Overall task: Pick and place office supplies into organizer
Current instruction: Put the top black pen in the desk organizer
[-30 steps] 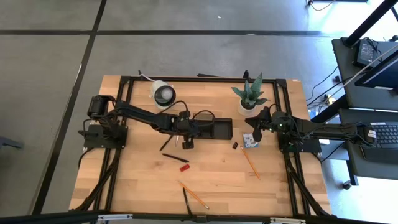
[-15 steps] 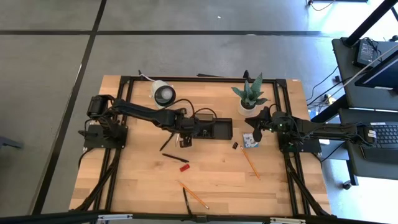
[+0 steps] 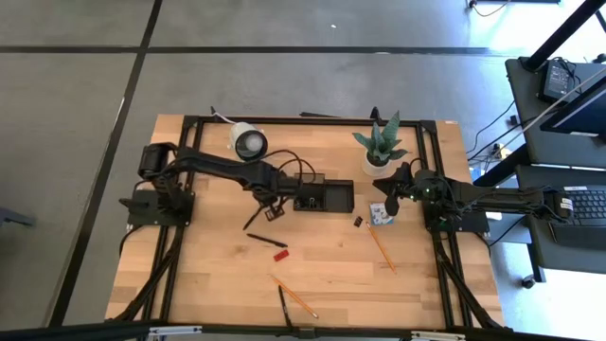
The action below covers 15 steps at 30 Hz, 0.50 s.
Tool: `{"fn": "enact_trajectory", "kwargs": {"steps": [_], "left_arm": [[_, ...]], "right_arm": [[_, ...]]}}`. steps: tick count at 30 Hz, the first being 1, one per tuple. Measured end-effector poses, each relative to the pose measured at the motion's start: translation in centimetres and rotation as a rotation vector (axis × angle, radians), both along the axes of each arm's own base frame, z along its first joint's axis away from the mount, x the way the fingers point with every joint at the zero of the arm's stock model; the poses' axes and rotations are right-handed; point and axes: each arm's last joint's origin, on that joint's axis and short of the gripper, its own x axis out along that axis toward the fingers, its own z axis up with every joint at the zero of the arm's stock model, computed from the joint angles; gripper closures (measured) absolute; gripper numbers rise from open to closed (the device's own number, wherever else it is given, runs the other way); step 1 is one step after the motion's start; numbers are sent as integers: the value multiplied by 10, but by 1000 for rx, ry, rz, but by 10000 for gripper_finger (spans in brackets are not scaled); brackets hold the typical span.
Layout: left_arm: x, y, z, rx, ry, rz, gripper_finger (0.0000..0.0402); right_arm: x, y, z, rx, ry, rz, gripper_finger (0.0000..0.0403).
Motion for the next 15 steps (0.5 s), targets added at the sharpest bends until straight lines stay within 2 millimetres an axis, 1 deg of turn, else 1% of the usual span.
{"fn": "enact_trajectory", "kwargs": {"steps": [6, 11, 15], "left_arm": [[4, 14, -18, -59, 37, 118, 329], [7, 17, -36, -113, 102, 114, 329], [9, 18, -45, -121, 127, 114, 329]], "right_arm": [[0, 0, 0, 0, 0, 0, 352], [0, 0, 0, 1, 1, 1, 352], [0, 0, 0, 0, 1, 1, 352]]}}
